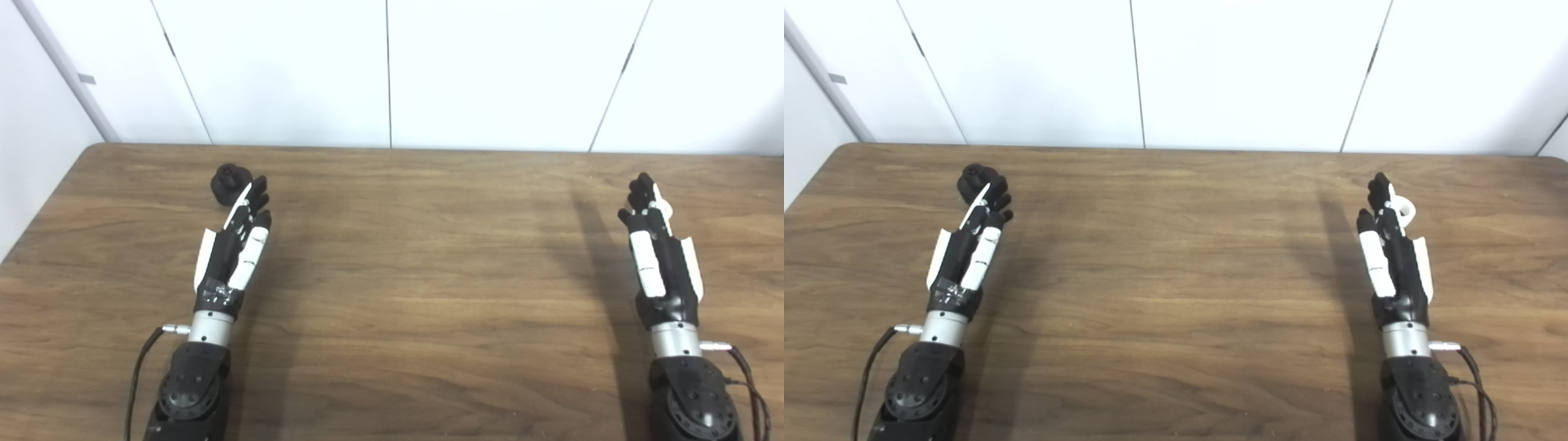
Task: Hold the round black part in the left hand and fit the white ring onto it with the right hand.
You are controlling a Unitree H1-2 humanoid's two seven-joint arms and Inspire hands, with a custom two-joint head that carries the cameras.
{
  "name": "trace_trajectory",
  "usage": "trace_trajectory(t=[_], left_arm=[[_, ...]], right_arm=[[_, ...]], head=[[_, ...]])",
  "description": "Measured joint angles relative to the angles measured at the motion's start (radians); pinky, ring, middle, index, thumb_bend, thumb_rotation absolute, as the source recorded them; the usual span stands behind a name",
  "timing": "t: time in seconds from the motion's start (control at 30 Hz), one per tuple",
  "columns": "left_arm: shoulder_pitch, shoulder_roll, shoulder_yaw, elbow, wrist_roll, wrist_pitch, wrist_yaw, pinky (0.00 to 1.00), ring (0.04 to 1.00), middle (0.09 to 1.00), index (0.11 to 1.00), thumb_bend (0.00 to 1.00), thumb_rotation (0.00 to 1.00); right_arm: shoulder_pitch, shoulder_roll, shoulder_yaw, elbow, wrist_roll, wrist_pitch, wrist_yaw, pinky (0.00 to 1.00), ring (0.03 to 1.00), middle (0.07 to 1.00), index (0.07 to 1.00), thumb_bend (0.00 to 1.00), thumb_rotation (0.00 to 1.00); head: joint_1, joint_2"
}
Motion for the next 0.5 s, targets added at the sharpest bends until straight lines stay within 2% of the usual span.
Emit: trace_trajectory(t=[0.2, 0.5], left_arm=[[-0.01, 0.001, 0.0, 0.016, 0.002, -0.025, 0.0, 0.9, 0.951, 0.967, 0.959, 0.55, 0.8], [-0.011, 0.001, 0.0, 0.018, 0.016, -0.027, 0.009, 0.88, 0.943, 0.957, 0.957, 0.56, 0.78]], right_arm=[[-0.001, 0.0, 0.0, 0.001, 0.001, -0.005, 0.0, 0.93, 0.983, 0.975, 0.977, 0.37, 0.85], [-0.002, -0.001, -0.001, 0.004, 0.012, -0.007, 0.003, 0.96, 0.988, 0.978, 0.981, 0.34, 0.85]], head=[[0.002, 0.0], [0.012, -0.015]])
